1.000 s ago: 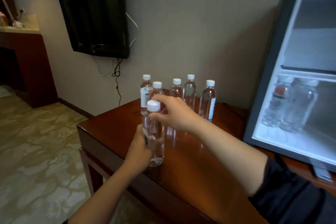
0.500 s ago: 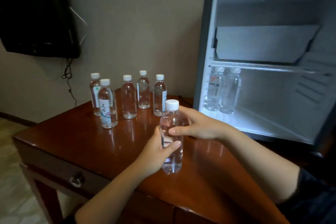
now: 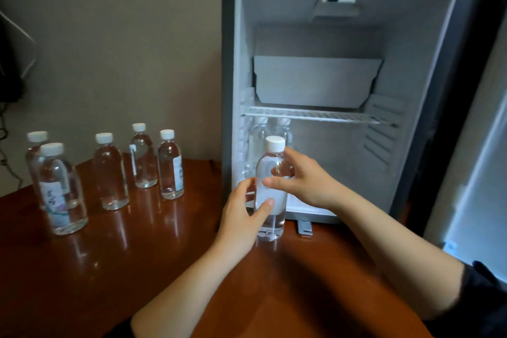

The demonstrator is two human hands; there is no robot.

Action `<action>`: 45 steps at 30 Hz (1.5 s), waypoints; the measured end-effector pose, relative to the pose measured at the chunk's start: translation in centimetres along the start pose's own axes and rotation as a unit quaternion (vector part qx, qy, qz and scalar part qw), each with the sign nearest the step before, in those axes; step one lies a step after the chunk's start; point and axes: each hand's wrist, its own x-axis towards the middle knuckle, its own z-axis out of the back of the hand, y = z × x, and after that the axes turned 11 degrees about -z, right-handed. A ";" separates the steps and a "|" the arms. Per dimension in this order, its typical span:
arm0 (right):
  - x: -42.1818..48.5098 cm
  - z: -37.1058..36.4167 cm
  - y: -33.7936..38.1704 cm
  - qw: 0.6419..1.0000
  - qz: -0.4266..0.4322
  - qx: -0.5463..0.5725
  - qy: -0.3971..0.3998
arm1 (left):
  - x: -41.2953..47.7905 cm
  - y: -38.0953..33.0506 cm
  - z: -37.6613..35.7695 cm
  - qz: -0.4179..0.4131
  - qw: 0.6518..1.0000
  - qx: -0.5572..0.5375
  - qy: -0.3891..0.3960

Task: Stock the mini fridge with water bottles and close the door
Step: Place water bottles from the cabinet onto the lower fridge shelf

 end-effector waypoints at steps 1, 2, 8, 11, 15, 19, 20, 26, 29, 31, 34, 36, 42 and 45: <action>0.1 0.5 -0.4 1.000 -0.009 -0.014 -0.017 | 0.4 0.0 -0.8 0.000 1.000 -0.007 0.002; 0.3 1.0 -1.0 0.999 -0.018 -0.032 -0.033 | 0.8 0.0 -1.6 0.000 1.000 -0.014 0.008; 1.7 3.0 -4.3 0.981 -0.116 -0.089 -0.131 | 3.3 0.1 -6.0 -0.001 0.998 -0.051 0.041; 2.3 3.6 -5.6 0.967 -0.154 -0.107 -0.173 | 4.6 0.2 -7.6 0.002 0.997 -0.067 0.045; 3.5 4.4 -7.0 0.965 -0.168 -0.076 -0.187 | 6.1 1.0 -9.4 0.008 0.996 -0.063 0.058; 5.5 4.8 -8.2 0.971 -0.152 -0.016 -0.184 | 7.5 2.1 -10.7 0.016 0.997 -0.049 0.061; 6.2 4.8 -8.6 0.970 -0.157 -0.020 -0.183 | 7.8 2.4 -11.0 0.019 0.997 -0.046 0.061; 9.7 5.0 -9.9 0.965 -0.191 -0.019 -0.178 | 8.8 3.6 -12.7 0.026 0.996 -0.014 0.082; 11.2 5.2 -10.3 0.964 -0.194 -0.017 -0.179 | 9.2 4.3 -13.5 0.003 0.992 0.023 0.122; 12.2 5.1 -10.6 0.964 -0.195 -0.014 -0.179 | 9.7 4.8 -14.0 0.001 0.990 0.041 0.136; 13.8 4.9 -10.9 0.964 -0.196 -0.008 -0.178 | 10.8 5.5 -14.7 0.002 0.988 0.054 0.143; 14.7 4.8 -11.1 0.963 -0.202 -0.012 -0.177 | 11.5 5.9 -15.2 0.001 0.988 0.067 0.141; 16.9 4.5 -11.9 0.956 -0.216 0.047 -0.190 | 12.9 7.1 -16.3 0.012 0.983 0.099 0.155; 17.6 4.4 -12.1 0.953 -0.228 0.063 -0.189 | 13.4 7.7 -16.5 0.015 0.983 0.097 0.157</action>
